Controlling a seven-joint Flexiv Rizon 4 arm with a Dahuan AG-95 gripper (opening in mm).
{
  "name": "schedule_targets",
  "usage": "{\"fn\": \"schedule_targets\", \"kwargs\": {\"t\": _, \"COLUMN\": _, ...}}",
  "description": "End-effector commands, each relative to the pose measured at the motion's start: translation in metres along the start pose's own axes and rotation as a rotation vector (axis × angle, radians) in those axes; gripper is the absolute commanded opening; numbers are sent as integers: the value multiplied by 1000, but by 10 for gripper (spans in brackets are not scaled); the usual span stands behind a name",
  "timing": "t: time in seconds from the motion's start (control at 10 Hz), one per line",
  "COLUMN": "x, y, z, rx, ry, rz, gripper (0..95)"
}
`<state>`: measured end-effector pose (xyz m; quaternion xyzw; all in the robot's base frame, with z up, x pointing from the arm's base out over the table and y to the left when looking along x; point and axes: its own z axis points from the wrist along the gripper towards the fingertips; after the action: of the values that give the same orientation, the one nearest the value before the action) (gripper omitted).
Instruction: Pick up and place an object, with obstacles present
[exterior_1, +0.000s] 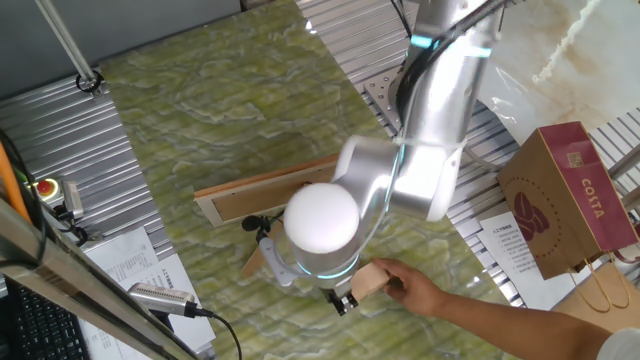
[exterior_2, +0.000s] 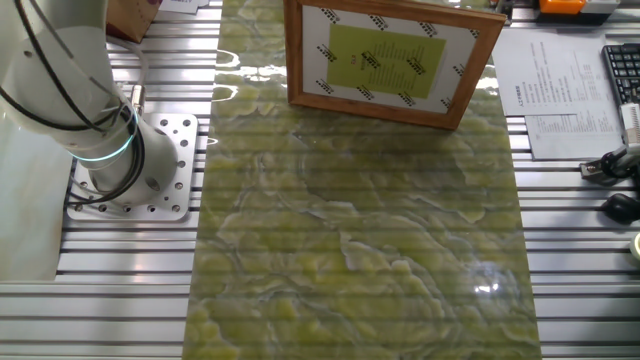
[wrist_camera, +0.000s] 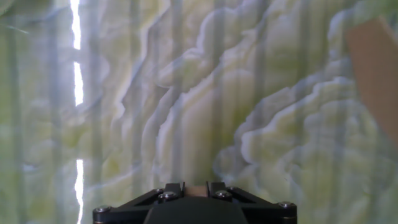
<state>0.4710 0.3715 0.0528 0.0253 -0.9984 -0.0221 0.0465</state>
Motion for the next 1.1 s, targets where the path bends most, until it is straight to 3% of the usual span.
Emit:
{"fn": "schedule_targets", "kwargs": {"t": 0.1, "x": 1, "y": 2, "z": -14, "rx": 1, "ry": -7, "rz": -12, "gripper": 0}}
{"fn": "schedule_targets", "kwargs": {"t": 0.5, "x": -10, "y": -9, "z": -46, "rx": -2, "ry": -4, "rz": -34, "gripper": 0}}
{"fn": "schedule_targets", "kwargs": {"t": 1.1, "x": -33, "y": -54, "z": -99, "rx": -8, "ry": 3, "rz": -108, "gripper": 0}}
